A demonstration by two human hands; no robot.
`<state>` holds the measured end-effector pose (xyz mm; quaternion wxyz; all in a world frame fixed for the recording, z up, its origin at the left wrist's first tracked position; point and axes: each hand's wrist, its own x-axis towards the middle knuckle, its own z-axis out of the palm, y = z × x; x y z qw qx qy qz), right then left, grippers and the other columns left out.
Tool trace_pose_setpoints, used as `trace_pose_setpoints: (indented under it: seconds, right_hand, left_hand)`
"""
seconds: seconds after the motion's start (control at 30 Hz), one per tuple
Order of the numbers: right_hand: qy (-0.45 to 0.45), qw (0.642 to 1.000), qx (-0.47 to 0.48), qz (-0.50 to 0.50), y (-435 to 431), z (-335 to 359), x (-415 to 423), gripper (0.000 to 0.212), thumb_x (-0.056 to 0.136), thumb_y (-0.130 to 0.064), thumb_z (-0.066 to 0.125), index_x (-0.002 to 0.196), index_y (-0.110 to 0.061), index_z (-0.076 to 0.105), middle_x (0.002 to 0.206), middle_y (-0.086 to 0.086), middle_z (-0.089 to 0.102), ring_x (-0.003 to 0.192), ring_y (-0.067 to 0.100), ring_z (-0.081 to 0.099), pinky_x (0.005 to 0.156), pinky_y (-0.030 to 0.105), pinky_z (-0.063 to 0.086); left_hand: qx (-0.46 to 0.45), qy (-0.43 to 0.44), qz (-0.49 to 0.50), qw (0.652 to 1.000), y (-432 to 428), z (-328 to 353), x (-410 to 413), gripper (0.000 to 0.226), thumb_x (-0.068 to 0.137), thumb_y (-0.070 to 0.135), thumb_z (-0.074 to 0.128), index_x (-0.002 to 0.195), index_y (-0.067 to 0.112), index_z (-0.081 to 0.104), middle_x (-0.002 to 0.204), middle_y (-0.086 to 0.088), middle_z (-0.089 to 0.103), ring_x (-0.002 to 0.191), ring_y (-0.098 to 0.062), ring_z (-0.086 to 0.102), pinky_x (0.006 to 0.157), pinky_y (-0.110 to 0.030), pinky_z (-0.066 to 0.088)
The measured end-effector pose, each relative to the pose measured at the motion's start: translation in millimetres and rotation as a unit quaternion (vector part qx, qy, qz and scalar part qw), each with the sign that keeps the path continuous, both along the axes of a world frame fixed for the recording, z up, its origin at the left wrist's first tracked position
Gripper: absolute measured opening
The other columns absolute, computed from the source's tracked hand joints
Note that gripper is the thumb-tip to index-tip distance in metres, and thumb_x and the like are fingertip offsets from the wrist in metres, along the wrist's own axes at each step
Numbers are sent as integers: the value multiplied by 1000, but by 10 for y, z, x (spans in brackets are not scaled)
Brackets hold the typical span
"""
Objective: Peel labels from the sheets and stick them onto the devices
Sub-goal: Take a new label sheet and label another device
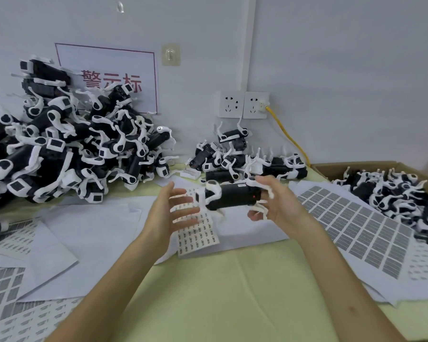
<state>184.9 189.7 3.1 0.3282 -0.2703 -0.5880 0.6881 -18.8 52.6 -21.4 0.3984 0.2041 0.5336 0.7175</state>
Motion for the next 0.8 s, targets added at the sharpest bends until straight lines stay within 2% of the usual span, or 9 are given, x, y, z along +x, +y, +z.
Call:
trace_pose_setpoints:
  seconds: [0.07,0.13,0.17,0.2,0.27,0.33,0.53,0.7,0.8]
  right_hand:
    - [198,970,-120,-72,85,24,93,27,86,-40,68,77,-15,75,97,13,74,75,31,65,66,39,61]
    - [405,878,-243,-73,190,27,243,48,95,-45,63,116,-2,66,125,26,66,104,47,70,86,54,60]
    - [448,852,-264,-69,243,27,312,61,97,-51,59,136,-4,53,136,31,56,113,55,65,95,59,55]
    - [452,852,-255,-67,277,30,352,67,98,-55,54,146,-9,43,143,32,50,116,57,62,100,62,51]
    - [395,891,-207,-81,307,10,334,69,101,-57,47,155,-16,35,146,25,50,117,52,64,103,60,49]
    - [328,924,-176,-90,265,-14,243,64,103,-51,47,154,-15,38,140,21,58,114,45,68,96,52,52]
    - [128,985,-43,-104,37,-54,-24,38,103,-35,48,133,-16,63,122,9,73,92,25,74,83,36,49]
    - [12,992,86,-90,-118,-148,-185,21,101,-21,57,114,-16,73,104,10,76,76,22,72,72,33,47]
    - [-43,980,185,-59,-222,-231,-287,19,100,-10,58,101,-16,76,94,6,77,72,22,71,67,30,48]
  left_hand:
    - [-1,11,12,1000,20,-28,-8,42,110,44,41,114,9,63,108,-12,68,85,-30,76,69,-42,64]
    - [-4,19,12,1000,27,-40,-3,43,110,45,40,116,9,63,109,-12,69,88,-31,77,74,-44,63]
    - [-6,23,11,1000,30,-43,6,43,110,45,40,117,9,63,110,-12,69,89,-31,76,76,-45,62]
    - [-7,27,9,1000,31,-47,18,44,110,45,39,118,9,63,112,-12,69,90,-32,76,77,-45,61]
    - [-12,34,3,999,27,-40,50,44,111,44,39,120,8,63,114,-13,69,90,-32,75,78,-45,61]
    - [-17,39,-2,999,17,-33,69,43,111,42,39,118,9,64,113,-13,69,88,-31,74,77,-44,60]
    - [-33,83,-20,996,-8,-12,107,36,111,35,40,105,12,67,107,-10,70,87,-30,75,78,-41,59]
    - [-68,153,-38,985,11,-21,148,24,106,26,49,105,11,68,107,-7,72,78,-22,74,70,-32,56]
    - [-64,239,-63,967,6,-66,160,19,105,23,52,97,16,69,103,-5,72,76,-16,72,66,-28,52]
